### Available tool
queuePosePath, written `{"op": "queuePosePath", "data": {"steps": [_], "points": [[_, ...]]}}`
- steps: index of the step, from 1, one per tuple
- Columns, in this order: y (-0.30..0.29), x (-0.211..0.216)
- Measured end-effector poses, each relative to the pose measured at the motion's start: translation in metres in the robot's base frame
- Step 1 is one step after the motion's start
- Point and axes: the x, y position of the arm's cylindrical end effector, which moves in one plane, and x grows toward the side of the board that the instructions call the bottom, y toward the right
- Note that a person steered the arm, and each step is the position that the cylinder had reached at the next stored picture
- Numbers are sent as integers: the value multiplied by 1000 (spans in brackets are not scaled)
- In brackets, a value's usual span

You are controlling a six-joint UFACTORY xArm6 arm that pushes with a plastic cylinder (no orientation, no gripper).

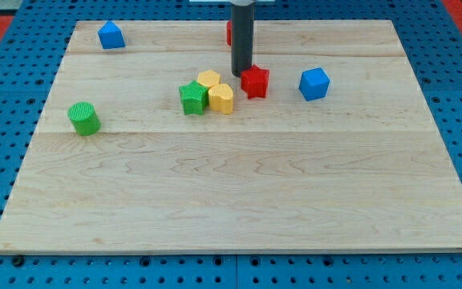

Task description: Push blue cube to top right

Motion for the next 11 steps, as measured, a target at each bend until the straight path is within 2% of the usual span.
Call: {"op": "queuePosePath", "data": {"steps": [1, 2, 3, 4, 5, 6, 7, 8, 9, 11], "points": [[-34, 44], [-57, 67], [-57, 66], [-22, 66], [46, 65], [97, 46], [98, 8], [104, -7], [143, -16], [152, -99]]}}
